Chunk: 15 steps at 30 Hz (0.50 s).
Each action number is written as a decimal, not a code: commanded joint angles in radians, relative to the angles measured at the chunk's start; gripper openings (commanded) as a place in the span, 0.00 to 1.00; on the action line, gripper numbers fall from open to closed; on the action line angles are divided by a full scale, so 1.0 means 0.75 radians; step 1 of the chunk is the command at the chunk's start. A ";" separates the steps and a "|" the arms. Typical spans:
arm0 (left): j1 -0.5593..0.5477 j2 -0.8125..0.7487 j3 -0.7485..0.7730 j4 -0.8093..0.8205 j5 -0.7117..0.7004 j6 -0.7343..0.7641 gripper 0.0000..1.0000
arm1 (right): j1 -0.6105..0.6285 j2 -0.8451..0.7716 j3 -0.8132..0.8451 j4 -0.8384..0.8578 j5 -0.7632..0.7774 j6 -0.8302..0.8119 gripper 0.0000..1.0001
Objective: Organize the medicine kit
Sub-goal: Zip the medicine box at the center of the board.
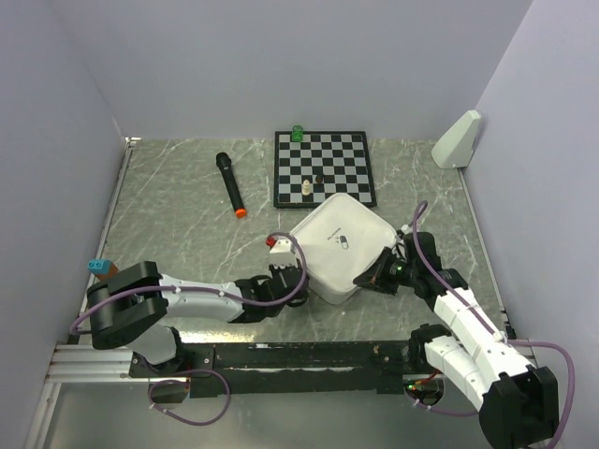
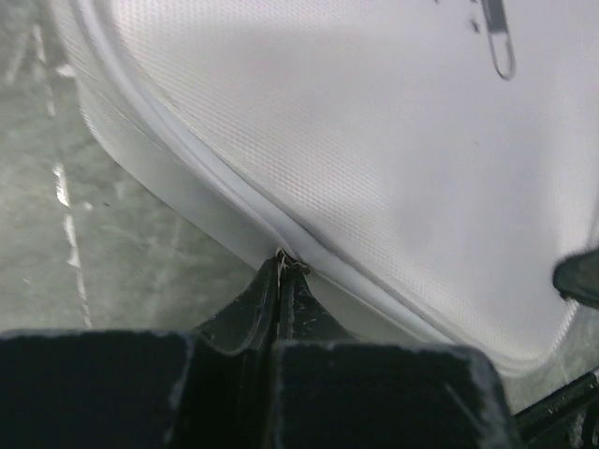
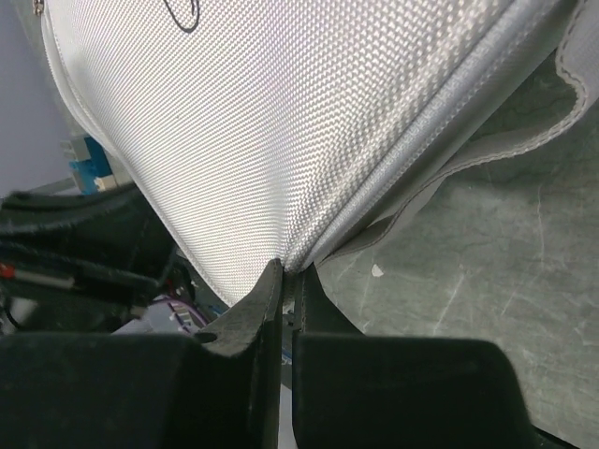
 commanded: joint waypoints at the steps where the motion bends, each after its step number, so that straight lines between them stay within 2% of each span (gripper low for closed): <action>1: 0.225 -0.008 -0.071 -0.199 -0.212 0.061 0.01 | -0.025 0.011 0.048 -0.100 0.182 -0.195 0.00; 6: 0.205 -0.088 -0.120 -0.225 -0.216 0.065 0.01 | -0.025 0.025 0.063 -0.110 0.201 -0.208 0.00; 10: 0.115 -0.200 -0.198 -0.266 -0.263 -0.009 0.01 | -0.027 0.042 0.087 -0.114 0.221 -0.214 0.00; 15: -0.018 -0.274 -0.229 -0.452 -0.328 -0.142 0.01 | -0.027 0.078 0.138 -0.120 0.266 -0.226 0.00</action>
